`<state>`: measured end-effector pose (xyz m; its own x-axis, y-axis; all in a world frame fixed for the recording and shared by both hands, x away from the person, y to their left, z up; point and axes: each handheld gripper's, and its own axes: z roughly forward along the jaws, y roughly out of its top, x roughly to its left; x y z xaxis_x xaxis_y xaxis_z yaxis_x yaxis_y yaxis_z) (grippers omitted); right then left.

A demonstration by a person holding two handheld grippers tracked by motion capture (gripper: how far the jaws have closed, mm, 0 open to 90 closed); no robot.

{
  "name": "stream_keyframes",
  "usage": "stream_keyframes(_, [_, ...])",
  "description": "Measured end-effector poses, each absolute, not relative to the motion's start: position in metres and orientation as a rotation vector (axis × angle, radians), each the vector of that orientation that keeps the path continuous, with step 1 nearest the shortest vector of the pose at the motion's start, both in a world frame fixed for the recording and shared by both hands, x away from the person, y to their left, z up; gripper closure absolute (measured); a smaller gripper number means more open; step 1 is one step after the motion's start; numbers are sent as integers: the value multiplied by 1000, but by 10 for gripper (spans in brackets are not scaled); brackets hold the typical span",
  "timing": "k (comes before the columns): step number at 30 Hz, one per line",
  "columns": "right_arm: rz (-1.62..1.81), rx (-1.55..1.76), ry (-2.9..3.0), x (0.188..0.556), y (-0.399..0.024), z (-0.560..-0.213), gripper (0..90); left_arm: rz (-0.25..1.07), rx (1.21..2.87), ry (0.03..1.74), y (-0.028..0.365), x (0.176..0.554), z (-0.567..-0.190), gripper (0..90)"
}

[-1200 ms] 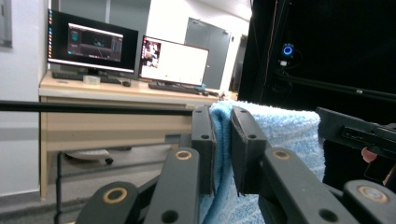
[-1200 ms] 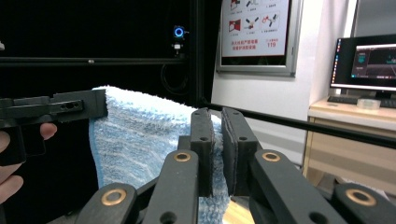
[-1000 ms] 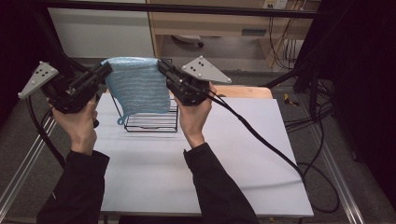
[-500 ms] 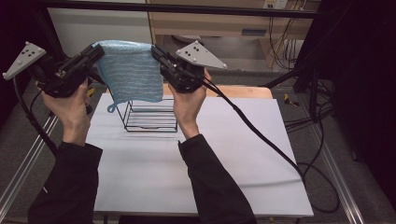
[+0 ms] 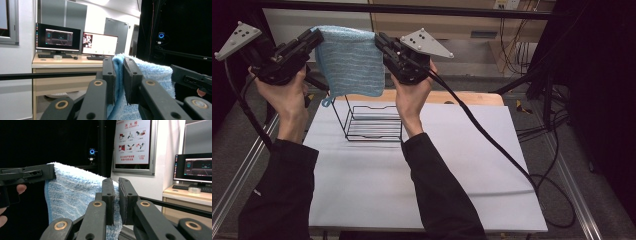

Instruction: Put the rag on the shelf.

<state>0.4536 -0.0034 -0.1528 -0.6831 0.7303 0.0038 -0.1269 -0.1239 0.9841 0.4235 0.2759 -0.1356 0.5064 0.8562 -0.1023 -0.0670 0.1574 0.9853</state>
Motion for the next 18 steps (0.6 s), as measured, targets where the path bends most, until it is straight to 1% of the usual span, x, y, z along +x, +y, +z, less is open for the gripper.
stream_keyframes(10, [1876,699,1522,469,-8,-142,841,760,1236,809,271,448,-124,806])
stream_keyframes(18, [1875,712,1503,474,-11,-140,841,750,1234,803,265,464,-117,806])
